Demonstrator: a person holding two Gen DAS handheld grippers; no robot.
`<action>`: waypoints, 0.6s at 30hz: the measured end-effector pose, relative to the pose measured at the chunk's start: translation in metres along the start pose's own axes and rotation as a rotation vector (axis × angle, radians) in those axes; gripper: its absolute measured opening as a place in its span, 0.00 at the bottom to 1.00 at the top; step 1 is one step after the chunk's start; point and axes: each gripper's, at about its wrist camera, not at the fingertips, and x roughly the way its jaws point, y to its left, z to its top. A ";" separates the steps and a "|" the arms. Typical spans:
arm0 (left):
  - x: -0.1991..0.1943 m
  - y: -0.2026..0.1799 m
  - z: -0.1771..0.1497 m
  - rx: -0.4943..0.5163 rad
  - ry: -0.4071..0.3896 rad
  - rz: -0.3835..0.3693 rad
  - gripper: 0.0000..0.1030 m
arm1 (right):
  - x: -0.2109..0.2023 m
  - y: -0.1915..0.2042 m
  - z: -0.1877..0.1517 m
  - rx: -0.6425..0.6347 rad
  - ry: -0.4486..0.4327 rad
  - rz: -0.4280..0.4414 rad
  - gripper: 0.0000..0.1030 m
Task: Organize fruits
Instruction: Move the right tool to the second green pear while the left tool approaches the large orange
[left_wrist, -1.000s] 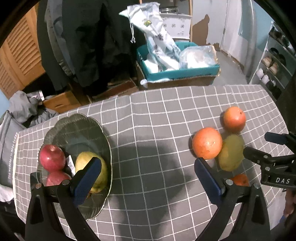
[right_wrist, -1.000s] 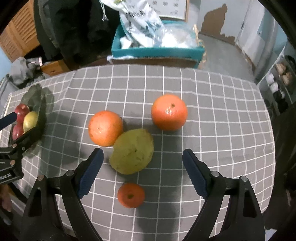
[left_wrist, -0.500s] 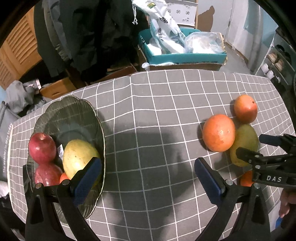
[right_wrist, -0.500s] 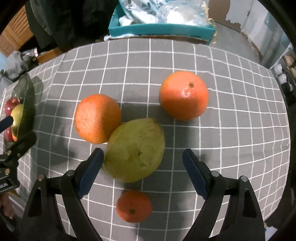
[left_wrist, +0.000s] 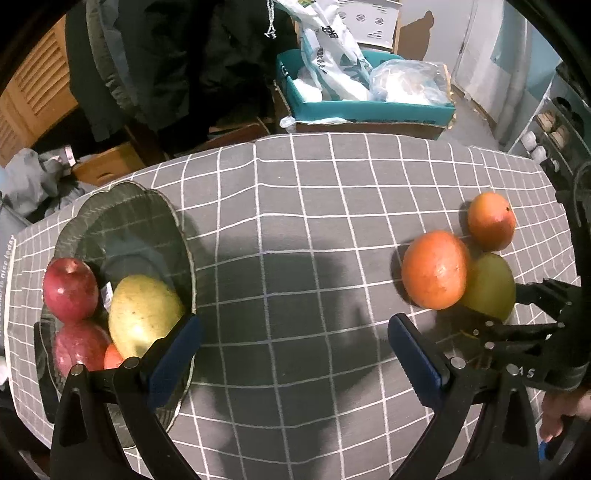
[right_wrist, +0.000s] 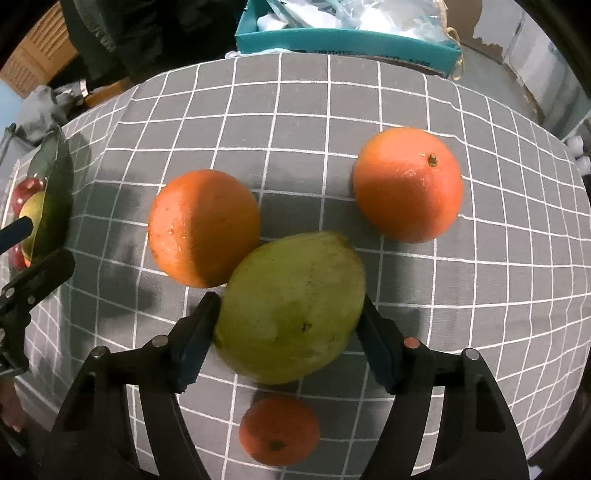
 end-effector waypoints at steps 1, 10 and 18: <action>0.000 -0.002 0.001 0.000 0.000 -0.008 0.98 | -0.001 -0.001 -0.002 0.000 -0.006 -0.003 0.70; 0.005 -0.028 0.014 0.000 -0.001 -0.083 0.98 | -0.031 -0.031 -0.014 0.002 -0.094 -0.084 0.68; 0.019 -0.059 0.024 0.017 0.018 -0.137 0.98 | -0.040 -0.058 -0.017 0.040 -0.114 -0.125 0.67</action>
